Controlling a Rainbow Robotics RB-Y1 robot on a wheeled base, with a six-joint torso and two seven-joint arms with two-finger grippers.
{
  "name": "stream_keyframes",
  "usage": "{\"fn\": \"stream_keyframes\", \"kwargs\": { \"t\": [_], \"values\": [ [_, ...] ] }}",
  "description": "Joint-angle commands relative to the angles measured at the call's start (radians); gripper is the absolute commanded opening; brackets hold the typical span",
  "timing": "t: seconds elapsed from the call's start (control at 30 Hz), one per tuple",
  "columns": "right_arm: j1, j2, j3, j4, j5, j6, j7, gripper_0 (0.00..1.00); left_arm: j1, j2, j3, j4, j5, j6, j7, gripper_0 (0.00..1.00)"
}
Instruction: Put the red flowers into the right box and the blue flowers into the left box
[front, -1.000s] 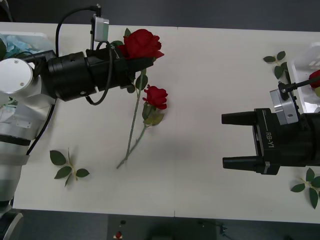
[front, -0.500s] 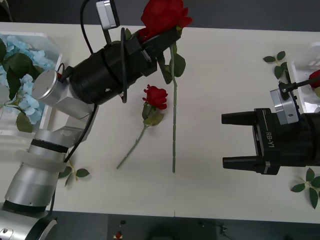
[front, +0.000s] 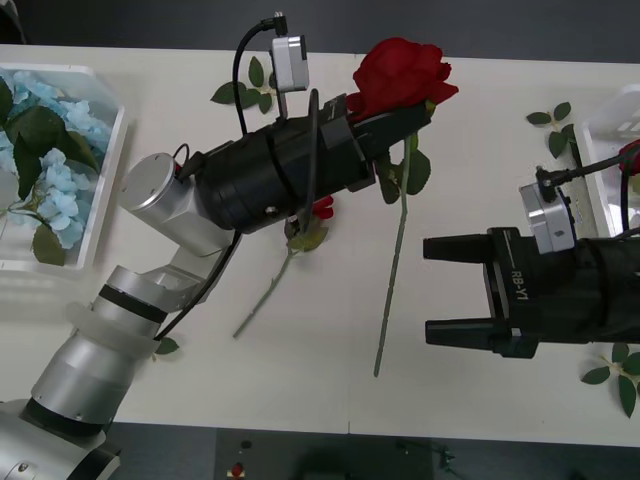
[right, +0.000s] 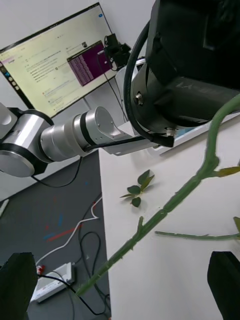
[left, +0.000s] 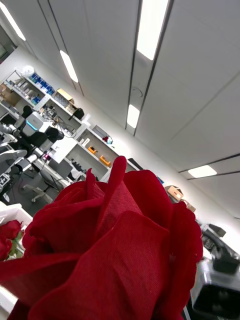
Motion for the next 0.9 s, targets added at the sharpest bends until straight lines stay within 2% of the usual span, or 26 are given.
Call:
{"fn": "stream_keyframes", "kwargs": {
  "t": [0.03,0.17,0.53,0.57,0.6,0.63,0.9],
  "values": [
    [-0.044,-0.026,0.061,-0.017,-0.02,-0.039,-0.101,1.0,-0.06,-0.029,-0.044,-0.017,0.037,-0.059,-0.025,0.0],
    [-0.074,-0.013,0.116,-0.017,-0.025,-0.097,-0.113,1.0,-0.072,-0.044,-0.063,-0.011,0.028,-0.1,-0.023,0.0],
    [-0.133,0.016,0.222,-0.016,-0.026,-0.217,-0.144,1.0,-0.077,-0.046,-0.063,0.014,0.018,-0.1,-0.02,0.0],
    [-0.136,0.02,0.225,-0.016,-0.026,-0.223,-0.146,0.81,-0.077,-0.044,-0.063,0.014,0.018,-0.1,-0.019,0.0],
    [-0.136,0.023,0.227,-0.016,-0.026,-0.222,-0.152,0.24,-0.077,-0.043,-0.063,0.014,0.018,-0.1,-0.019,0.0],
    [-0.137,0.023,0.227,-0.013,-0.026,-0.225,-0.164,0.0,-0.077,-0.041,-0.063,0.014,0.018,-0.1,-0.019,0.0],
    [-0.146,0.026,0.227,-0.011,-0.029,-0.223,-0.179,0.0,-0.075,-0.036,-0.063,0.014,0.018,-0.103,-0.019,0.0]
  ]
}}
